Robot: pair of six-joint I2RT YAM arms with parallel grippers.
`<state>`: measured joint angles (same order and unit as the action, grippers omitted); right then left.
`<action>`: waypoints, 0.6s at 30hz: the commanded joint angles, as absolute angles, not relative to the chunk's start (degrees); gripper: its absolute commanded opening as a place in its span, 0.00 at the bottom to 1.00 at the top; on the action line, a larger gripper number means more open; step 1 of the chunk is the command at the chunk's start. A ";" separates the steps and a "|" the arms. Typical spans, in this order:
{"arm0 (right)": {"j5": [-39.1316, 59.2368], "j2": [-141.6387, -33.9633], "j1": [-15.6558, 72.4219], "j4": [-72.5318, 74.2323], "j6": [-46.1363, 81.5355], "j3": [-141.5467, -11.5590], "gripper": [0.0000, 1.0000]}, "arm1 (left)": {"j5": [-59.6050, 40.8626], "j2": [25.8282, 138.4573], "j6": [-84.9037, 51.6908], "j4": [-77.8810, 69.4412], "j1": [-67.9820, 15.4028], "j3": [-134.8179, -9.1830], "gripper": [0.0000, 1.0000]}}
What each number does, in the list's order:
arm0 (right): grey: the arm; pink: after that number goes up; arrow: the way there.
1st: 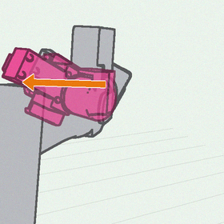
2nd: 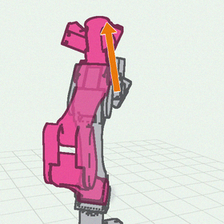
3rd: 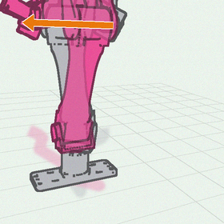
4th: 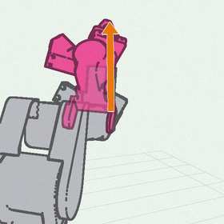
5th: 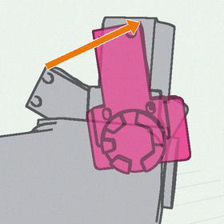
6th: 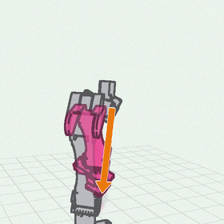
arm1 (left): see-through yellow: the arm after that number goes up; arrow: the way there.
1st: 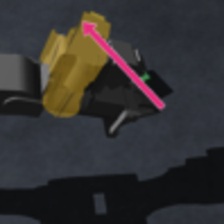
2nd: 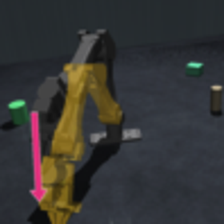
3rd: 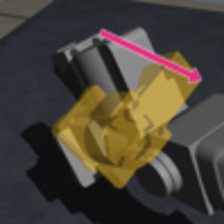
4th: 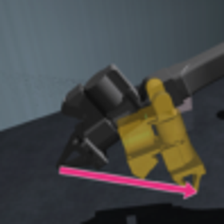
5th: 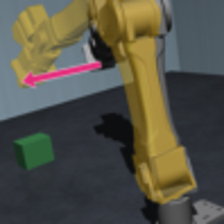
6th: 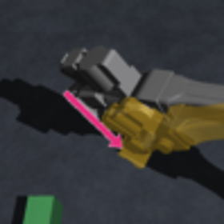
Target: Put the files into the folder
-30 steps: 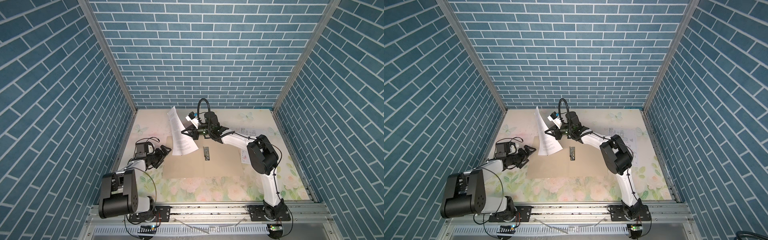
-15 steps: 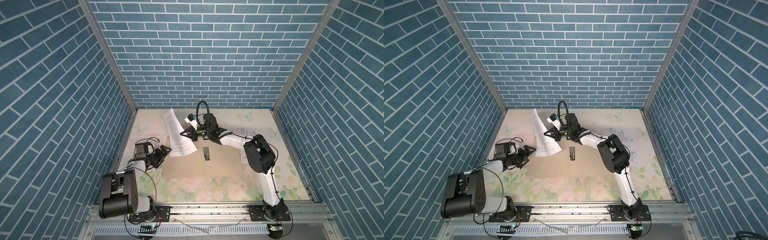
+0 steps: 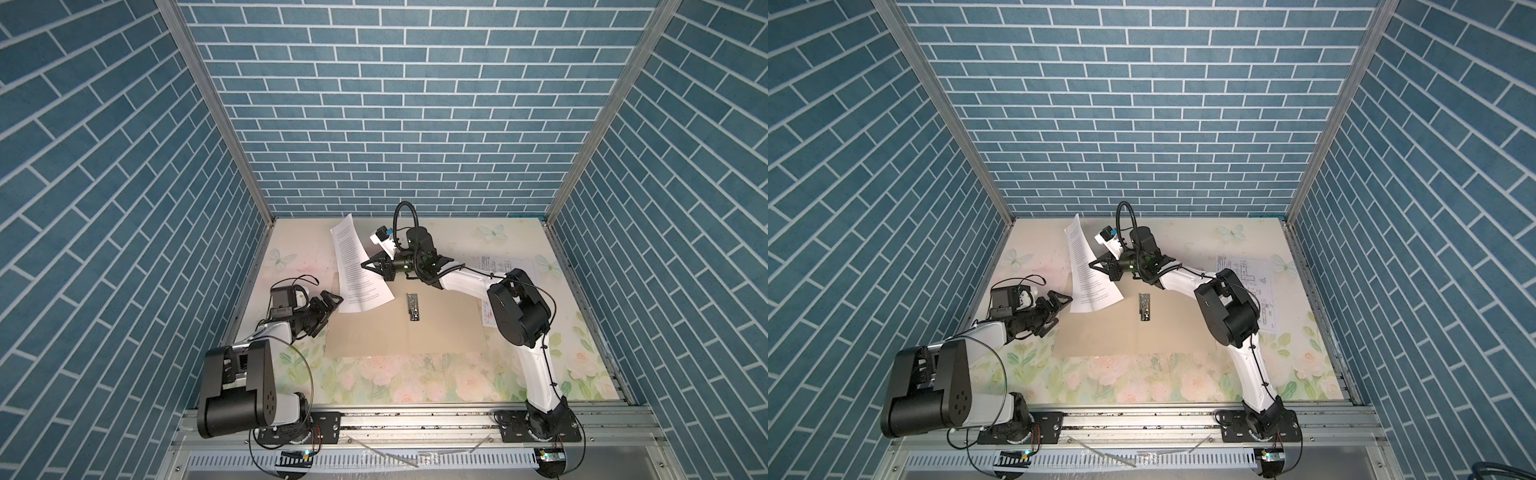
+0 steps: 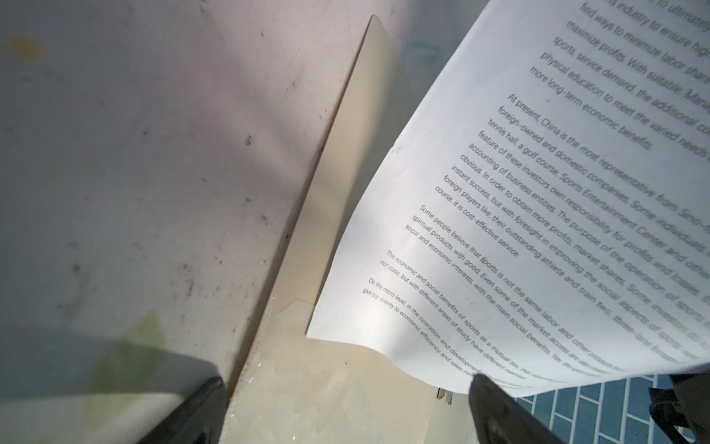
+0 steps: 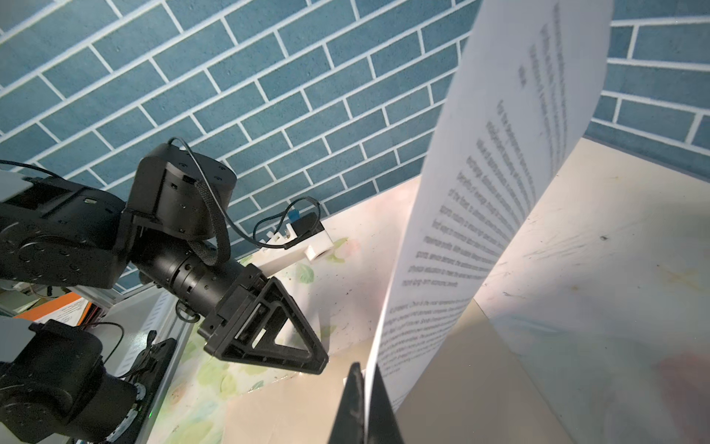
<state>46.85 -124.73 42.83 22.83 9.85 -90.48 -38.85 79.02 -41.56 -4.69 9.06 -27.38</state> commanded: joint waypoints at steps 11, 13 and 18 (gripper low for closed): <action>44.81 -122.94 43.07 21.69 6.01 -90.57 0.00 | -38.23 78.78 -42.46 -1.23 9.18 -25.22 1.00; 43.34 -122.72 43.07 21.17 6.06 -90.61 0.00 | -38.23 78.73 -42.62 -1.32 9.17 -25.29 1.00; 37.07 -120.82 43.07 18.20 1.86 -89.82 0.00 | -38.07 77.19 -41.94 -0.02 9.14 -26.34 1.00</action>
